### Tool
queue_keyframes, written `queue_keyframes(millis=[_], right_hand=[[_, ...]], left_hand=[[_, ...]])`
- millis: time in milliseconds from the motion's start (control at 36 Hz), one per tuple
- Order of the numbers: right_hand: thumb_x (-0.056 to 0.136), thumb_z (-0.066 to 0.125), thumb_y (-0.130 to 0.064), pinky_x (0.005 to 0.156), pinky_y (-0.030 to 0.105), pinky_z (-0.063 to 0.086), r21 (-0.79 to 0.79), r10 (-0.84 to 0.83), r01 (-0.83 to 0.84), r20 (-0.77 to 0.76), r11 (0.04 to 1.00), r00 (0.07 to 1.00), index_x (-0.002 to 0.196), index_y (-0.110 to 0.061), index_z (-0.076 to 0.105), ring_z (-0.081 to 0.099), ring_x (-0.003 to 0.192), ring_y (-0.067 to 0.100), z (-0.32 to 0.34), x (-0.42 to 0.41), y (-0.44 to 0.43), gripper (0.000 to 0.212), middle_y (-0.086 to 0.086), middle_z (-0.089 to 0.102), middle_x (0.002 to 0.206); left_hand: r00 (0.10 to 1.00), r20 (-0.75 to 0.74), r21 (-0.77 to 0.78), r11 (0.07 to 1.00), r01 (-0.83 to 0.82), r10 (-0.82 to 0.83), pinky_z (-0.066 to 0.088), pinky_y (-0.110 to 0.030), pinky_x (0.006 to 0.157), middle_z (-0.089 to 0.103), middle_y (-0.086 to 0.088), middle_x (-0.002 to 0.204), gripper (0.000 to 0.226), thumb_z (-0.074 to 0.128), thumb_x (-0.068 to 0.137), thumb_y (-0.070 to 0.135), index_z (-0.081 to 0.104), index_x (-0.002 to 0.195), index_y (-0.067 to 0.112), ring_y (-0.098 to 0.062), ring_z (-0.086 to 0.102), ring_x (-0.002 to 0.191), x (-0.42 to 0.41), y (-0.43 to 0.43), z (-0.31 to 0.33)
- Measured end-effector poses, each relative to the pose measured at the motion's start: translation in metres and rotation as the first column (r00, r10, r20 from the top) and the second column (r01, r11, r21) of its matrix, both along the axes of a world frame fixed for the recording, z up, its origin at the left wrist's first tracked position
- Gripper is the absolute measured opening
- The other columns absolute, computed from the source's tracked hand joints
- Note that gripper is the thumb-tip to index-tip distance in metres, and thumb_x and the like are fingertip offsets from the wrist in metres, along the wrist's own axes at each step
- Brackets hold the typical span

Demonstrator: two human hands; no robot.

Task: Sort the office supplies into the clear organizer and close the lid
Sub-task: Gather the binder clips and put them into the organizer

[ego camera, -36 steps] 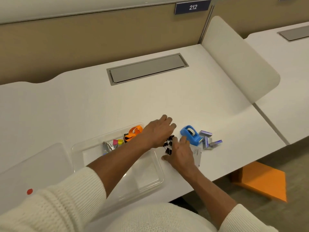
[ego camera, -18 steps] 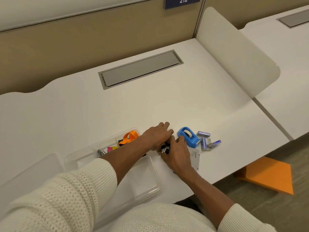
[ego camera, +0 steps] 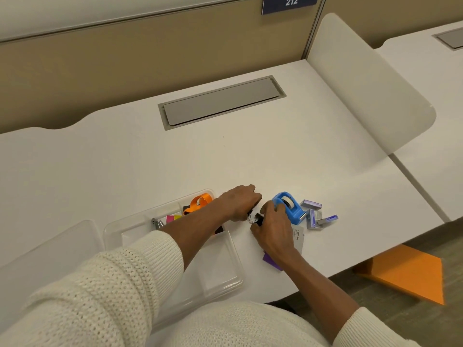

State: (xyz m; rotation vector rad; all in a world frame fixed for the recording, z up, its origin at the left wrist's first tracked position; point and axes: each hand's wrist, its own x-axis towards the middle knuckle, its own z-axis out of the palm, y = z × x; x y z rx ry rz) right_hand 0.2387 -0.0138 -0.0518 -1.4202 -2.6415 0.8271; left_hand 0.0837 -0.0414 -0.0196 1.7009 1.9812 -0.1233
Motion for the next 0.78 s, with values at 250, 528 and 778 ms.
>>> queue_keyframes(millis=[250, 528, 778], right_hand=[[0.096, 0.069, -0.028, 0.079, 0.036, 0.055, 0.068, 0.079, -0.085, 0.089, 0.994, 0.993, 0.116, -0.01, 0.06, 0.055, 0.103, 0.025, 0.001, -0.004, -0.002, 0.028, 0.012, 0.052, 0.121], [0.08, 0.075, -0.018, 0.072, 0.035, 0.049, -0.063, -0.028, 0.031, 0.05, 0.998, 0.998, 0.104, -0.014, 0.053, 0.056, 0.094, 0.025, 0.005, -0.012, -0.004, 0.033, 0.006, 0.06, 0.098], [0.08, 0.076, -0.015, 0.079, 0.043, 0.058, -0.115, -0.082, 0.086, 0.037, 0.99, 0.996, 0.107, -0.017, 0.055, 0.062, 0.092, 0.025, 0.006, -0.013, -0.004, 0.034, 0.005, 0.064, 0.097]], left_hand=[[0.999, -0.053, 0.041, 0.999, -0.009, 0.012, 0.038, -0.036, 0.066, 0.053, -0.011, 0.115, 0.028, 0.072, 0.091, 0.012, 0.056, 0.114, 0.011, -0.022, 0.044, 0.088, -0.003, -0.001, -0.005], [1.0, 0.019, -0.028, 1.0, -0.007, 0.008, 0.052, -0.041, 0.08, 0.056, -0.009, 0.113, 0.021, 0.072, 0.091, 0.014, 0.06, 0.108, 0.011, -0.027, 0.055, 0.098, -0.005, 0.003, -0.001], [1.0, 0.009, -0.099, 0.995, -0.02, 0.021, 0.056, -0.044, 0.091, 0.057, -0.014, 0.119, 0.029, 0.075, 0.089, 0.014, 0.059, 0.113, 0.008, -0.029, 0.058, 0.106, -0.003, 0.006, 0.0]])
